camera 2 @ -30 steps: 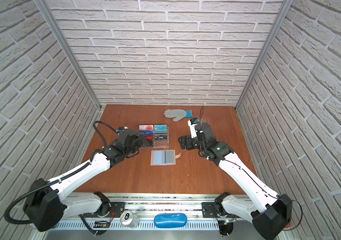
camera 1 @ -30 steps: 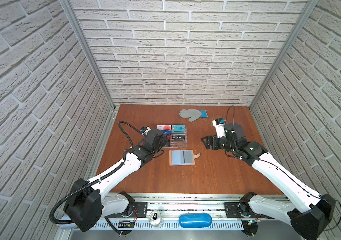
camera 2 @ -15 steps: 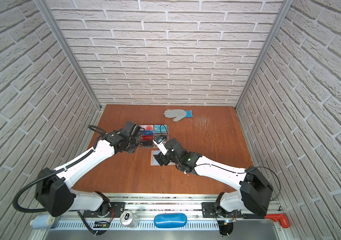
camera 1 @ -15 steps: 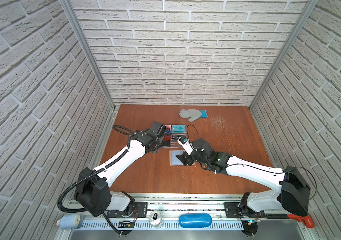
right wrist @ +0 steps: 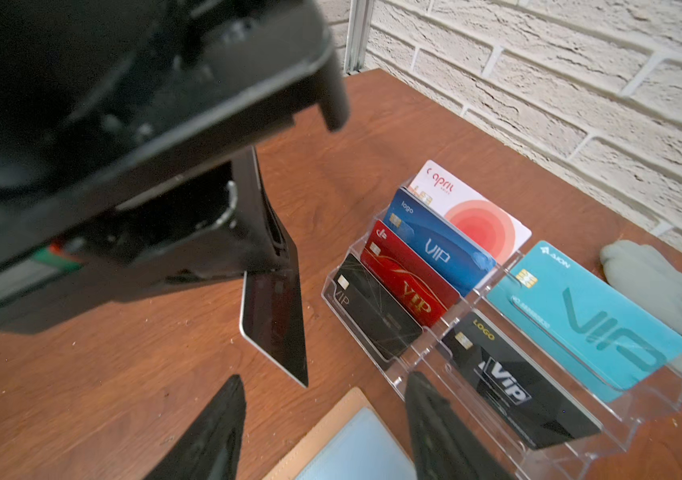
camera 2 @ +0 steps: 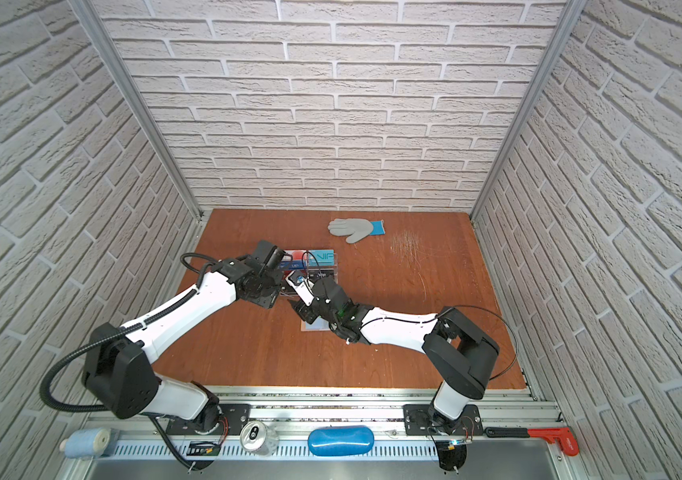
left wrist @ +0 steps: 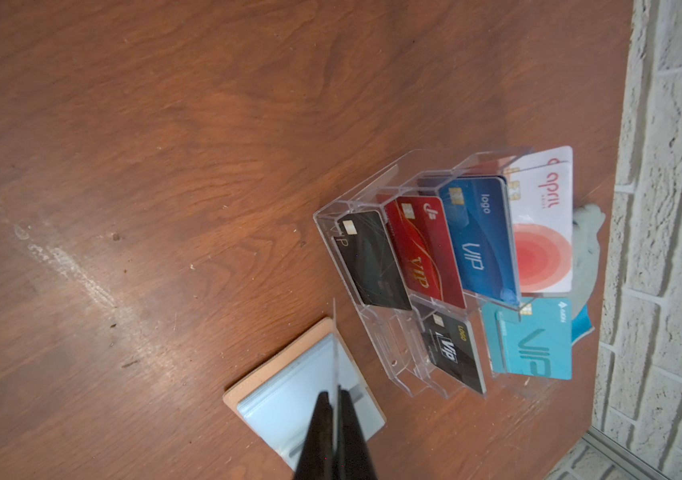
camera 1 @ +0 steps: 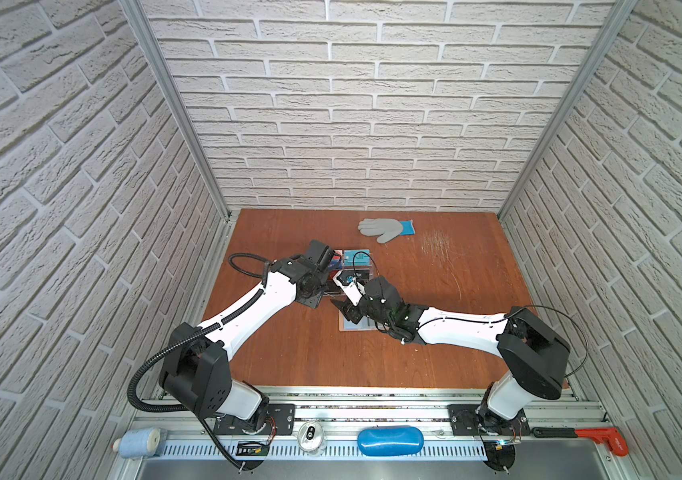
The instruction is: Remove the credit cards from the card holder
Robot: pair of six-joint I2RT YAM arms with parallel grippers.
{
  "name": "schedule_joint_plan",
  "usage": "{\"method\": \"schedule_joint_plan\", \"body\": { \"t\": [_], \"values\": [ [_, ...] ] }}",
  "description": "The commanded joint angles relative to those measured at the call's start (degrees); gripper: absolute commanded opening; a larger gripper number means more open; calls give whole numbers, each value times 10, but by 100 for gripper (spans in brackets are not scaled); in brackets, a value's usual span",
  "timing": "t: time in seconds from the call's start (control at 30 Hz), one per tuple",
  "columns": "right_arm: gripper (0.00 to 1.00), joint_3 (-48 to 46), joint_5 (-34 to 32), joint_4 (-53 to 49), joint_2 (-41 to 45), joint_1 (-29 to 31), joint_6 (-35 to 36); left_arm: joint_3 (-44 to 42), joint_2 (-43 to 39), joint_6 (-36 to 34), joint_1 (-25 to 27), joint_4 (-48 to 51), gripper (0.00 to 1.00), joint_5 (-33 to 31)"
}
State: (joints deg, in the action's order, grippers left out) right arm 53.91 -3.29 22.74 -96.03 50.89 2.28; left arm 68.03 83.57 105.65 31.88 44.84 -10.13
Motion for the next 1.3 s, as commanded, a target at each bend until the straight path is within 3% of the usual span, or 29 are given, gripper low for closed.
{"method": "schedule_joint_plan", "body": {
  "t": [0.0, 0.33, 1.27],
  "values": [
    [56, 25, 16, 63, -13, 5, -4, 14, 13, 10, -1, 26, 4, -2],
    [39, 44, 23, 61, -28, 6, -3, 21, 41, 14, -2, 14, 3, 11],
    [27, -6, 24, 102, -32, 4, -22, 10, 46, 17, -10, -17, 3, 28]
  ]
}}
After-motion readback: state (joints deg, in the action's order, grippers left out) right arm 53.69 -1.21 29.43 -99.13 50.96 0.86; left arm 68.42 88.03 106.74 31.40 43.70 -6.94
